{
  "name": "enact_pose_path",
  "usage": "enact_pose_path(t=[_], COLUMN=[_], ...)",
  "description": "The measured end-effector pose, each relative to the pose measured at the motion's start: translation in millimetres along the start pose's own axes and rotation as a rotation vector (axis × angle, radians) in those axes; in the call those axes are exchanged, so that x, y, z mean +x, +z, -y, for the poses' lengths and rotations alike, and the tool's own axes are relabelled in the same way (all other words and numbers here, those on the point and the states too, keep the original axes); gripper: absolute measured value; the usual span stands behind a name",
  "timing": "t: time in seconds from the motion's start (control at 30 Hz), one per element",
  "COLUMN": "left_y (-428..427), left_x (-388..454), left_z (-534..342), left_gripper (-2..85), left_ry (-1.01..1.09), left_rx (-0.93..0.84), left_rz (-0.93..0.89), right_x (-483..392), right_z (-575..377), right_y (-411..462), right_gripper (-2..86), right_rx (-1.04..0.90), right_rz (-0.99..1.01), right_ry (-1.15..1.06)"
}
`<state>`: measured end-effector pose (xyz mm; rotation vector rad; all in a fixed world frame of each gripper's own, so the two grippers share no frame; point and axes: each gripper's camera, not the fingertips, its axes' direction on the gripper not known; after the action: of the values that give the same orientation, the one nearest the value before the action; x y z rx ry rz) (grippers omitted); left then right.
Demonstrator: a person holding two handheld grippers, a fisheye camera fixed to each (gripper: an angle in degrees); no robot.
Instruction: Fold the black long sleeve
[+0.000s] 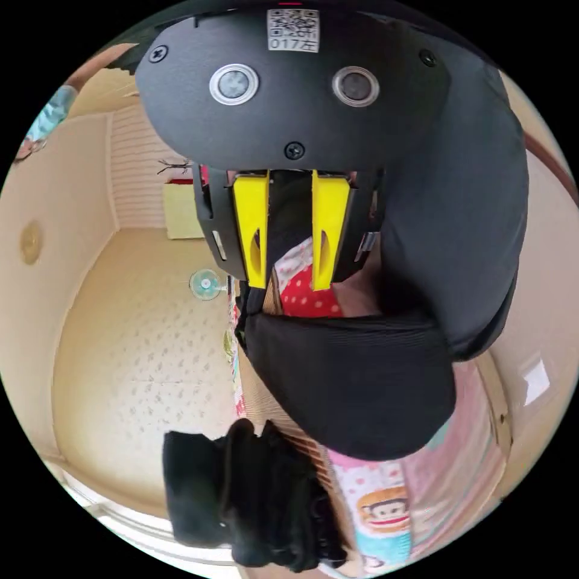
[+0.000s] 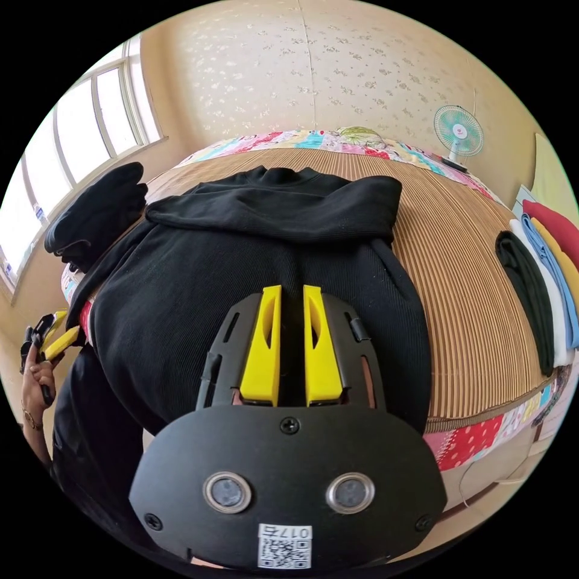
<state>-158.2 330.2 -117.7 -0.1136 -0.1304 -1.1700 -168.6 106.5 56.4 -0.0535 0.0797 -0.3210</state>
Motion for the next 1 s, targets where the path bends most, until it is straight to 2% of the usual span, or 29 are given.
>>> enact_pose_path(t=[0.13,0.23,0.33,0.4,0.53,0.63,0.73,0.8,0.87,0.9,1.0], left_y=[-29,-41,-50,-37,30,135,283,430,524,556,558], left_x=[-30,-18,64,155,276,352,396,389,350,318,249], left_z=[14,16,1,-30,-89,-138,-196,-242,-267,-276,-283], left_gripper=[12.7,4.2,3.7,3.5,3.4,3.5,3.7,4.2,5.9,7.7,10.0], left_ry=[-0.135,-0.122,0.163,0.459,0.834,1.09,1.305,1.407,1.36,1.299,1.196], left_rx=[0.165,0.255,0.365,0.451,0.513,0.422,0.193,-0.157,-0.417,-0.49,-0.491], left_rz=[-0.08,-0.048,0.102,0.21,0.195,0.118,0.119,0.209,0.337,0.399,0.405], right_x=[8,12,16,18,26,30,36,42,48,53,65], right_z=[-1,-1,-1,-1,-3,-4,-4,-5,-5,-5,-5], right_y=[3,5,6,8,11,13,14,15,15,16,17], right_gripper=[7.2,7.3,7.3,7.2,7.1,7.1,7.0,6.9,6.7,6.5,6.0], right_rx=[0.004,0.002,0.004,0.005,0.01,0.016,0.021,0.024,0.027,0.028,0.032], right_rz=[0.024,0.027,0.028,0.026,0.039,0.046,0.059,0.078,0.103,0.123,0.171], right_ry=[0.017,0.021,0.021,0.024,0.032,0.035,0.04,0.049,0.063,0.075,0.1])
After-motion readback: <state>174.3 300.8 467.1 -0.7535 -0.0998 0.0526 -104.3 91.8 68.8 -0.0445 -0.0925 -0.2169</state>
